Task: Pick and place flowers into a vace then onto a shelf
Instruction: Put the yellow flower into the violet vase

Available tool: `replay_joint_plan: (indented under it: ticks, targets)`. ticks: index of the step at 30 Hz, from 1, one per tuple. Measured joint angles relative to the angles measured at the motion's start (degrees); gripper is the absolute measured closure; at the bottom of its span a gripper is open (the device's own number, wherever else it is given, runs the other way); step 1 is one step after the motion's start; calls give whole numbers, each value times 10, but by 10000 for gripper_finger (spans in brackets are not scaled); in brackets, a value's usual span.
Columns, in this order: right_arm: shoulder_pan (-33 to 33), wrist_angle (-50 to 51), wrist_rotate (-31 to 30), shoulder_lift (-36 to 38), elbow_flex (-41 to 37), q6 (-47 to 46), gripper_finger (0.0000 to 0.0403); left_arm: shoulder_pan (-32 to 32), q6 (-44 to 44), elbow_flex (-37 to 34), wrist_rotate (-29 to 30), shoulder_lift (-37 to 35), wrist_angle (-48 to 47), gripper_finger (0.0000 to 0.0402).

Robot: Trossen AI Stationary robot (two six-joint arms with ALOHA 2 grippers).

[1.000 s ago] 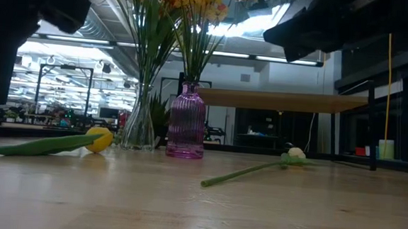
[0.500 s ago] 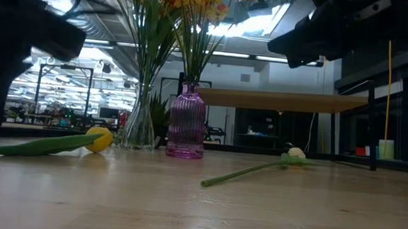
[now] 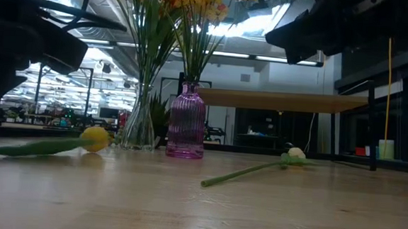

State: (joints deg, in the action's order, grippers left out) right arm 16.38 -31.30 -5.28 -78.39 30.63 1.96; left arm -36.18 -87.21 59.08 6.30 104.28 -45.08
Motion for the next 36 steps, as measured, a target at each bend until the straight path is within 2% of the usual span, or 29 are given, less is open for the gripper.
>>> replay_joint_plan:
  ticks: [2, 10, 14, 18, 21, 26, 32, 36]
  targets:
    - [0, -6, 0, 0, 0, 0, 386, 0, -1, 0, 0, -6, 4, 389]
    - [0, -7, 0, 0, 0, -1, 386, -2, 26, -4, 15, -27, 9, 398]
    - [0, -15, 0, 0, 0, -1, 386, -9, 65, -3, 58, -59, 14, 399]
    - [0, -20, 0, 0, 0, 9, 386, -18, 122, -3, 135, -92, 33, 399]
    - [0, -20, 0, 0, 0, 13, 386, -20, 190, -3, 181, -111, 75, 399]
    - [0, -19, 0, 0, 0, 13, 386, -7, 337, -2, 192, -127, 187, 399]
    - [0, -19, 14, 0, 0, 9, 386, 10, 496, -5, 216, -129, 281, 399]
    - [0, -19, 37, 0, 0, -1, 386, 32, 626, -56, 207, -129, 469, 399]
